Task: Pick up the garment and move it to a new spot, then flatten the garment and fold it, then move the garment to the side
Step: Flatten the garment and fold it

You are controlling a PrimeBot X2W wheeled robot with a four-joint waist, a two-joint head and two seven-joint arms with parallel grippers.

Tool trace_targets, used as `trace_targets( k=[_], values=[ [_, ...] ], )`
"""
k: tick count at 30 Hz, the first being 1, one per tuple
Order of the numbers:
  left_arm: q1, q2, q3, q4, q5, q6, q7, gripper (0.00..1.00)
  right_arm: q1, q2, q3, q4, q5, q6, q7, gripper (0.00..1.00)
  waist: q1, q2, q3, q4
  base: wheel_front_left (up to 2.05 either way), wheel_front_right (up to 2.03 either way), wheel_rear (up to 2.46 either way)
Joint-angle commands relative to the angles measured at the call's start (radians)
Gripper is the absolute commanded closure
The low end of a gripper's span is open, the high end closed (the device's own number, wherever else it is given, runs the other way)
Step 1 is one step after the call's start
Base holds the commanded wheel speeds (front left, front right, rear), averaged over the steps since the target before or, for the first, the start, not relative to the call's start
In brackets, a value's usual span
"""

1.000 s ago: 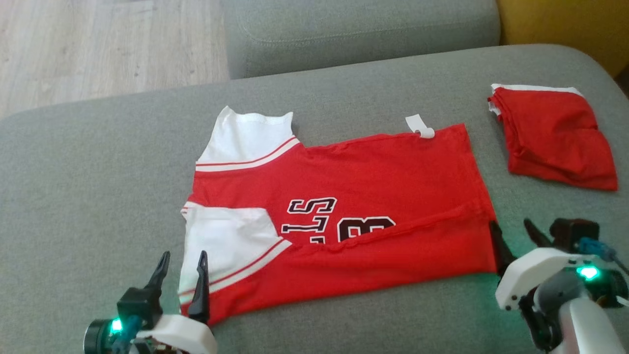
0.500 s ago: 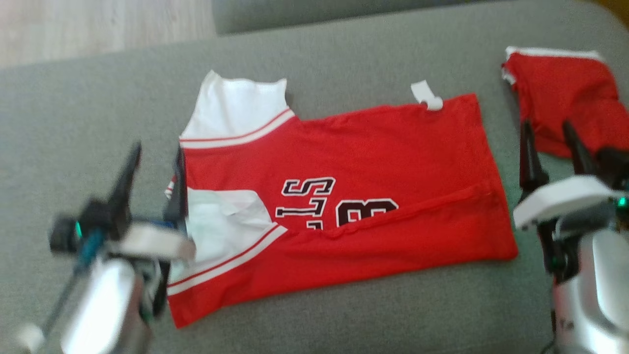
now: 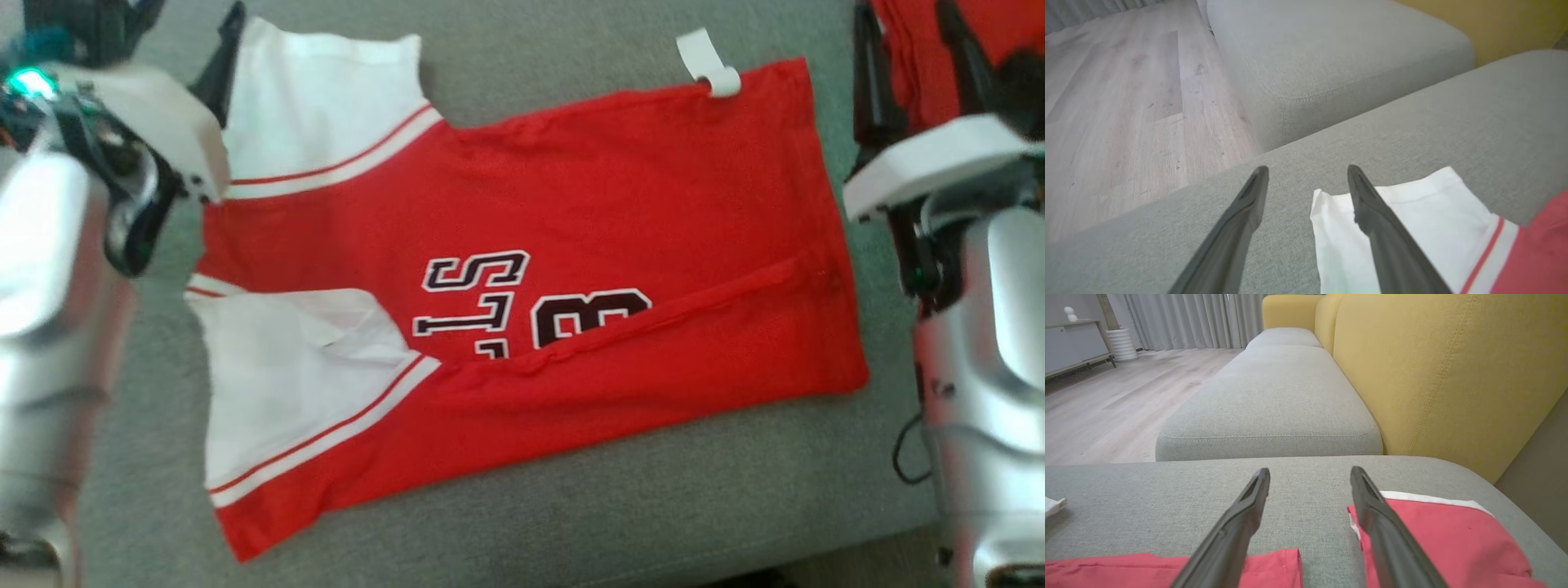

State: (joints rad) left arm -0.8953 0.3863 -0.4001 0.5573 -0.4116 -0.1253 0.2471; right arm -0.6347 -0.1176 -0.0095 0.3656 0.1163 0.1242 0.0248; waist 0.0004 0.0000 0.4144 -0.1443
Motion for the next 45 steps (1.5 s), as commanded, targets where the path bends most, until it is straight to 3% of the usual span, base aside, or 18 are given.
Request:
trace_targets(
  k=[1,7,11,20,21,22,29,33,37,45],
  values=[
    [-0.041,0.052,0.019,-0.02,-0.007,-0.004,0.01,0.0,-0.023,-0.011,0.02,-0.028,0.009,0.007,-0.011,0.0,-0.0004,0.0,0.035,-0.032,0.0,0.0,0.0],
    [-0.141,0.119,-0.114,0.063,-0.101,-0.005,0.093,0.0,-0.084,-0.008,0.06,0.017,0.018,0.007,-0.045,0.0,-0.0004,0.0,0.077,-0.068,0.0,0.0,0.0],
    [-0.182,0.148,-0.154,0.132,-0.099,-0.005,0.106,0.0,-0.102,-0.007,0.077,0.044,0.024,0.007,-0.066,0.0,-0.0004,0.0,0.088,-0.084,0.0,0.0,0.0],
    [-0.201,0.133,-0.255,0.206,-0.184,-0.005,0.18,0.0,-0.12,-0.018,0.082,0.084,0.031,0.007,-0.088,0.0,-0.0004,0.0,0.095,-0.1,0.0,0.0,0.0],
    [-0.198,0.13,-0.265,0.206,-0.209,-0.005,0.199,0.35,-0.121,-0.02,0.081,0.087,0.03,0.007,-0.088,0.0,-0.0004,0.0,0.094,-0.1,0.0,0.0,0.0],
    [-0.198,0.129,-0.269,0.203,-0.232,-0.005,0.207,1.0,-0.124,-0.022,0.08,0.09,0.03,0.007,-0.088,0.0,-0.0004,0.0,0.094,-0.098,0.0,0.0,0.0],
    [-0.205,0.115,-0.27,0.182,-0.287,-0.005,0.077,1.0,-0.126,-0.053,0.092,0.111,0.027,0.007,-0.082,0.0,-0.0004,0.0,0.056,-0.055,0.0,0.0,0.0],
    [-0.186,0.095,-0.258,0.118,-0.288,-0.005,-0.138,1.0,-0.121,-0.106,0.139,0.136,0.054,0.007,-0.053,0.0,-0.0004,0.0,0.002,-0.004,0.0,0.0,0.0],
    [-0.137,0.078,-0.265,0.062,-0.273,-0.005,-0.27,1.0,-0.109,-0.164,0.18,0.177,0.083,0.007,-0.024,0.0,-0.0004,0.0,-0.044,0.051,0.0,0.0,0.0],
    [-0.009,0.072,-0.289,-0.088,-0.274,0.023,-0.323,1.0,-0.088,-0.272,0.268,0.296,0.188,0.007,0.061,0.0,-0.0004,0.0,-0.102,0.151,0.0,0.0,0.0]
  ],
)
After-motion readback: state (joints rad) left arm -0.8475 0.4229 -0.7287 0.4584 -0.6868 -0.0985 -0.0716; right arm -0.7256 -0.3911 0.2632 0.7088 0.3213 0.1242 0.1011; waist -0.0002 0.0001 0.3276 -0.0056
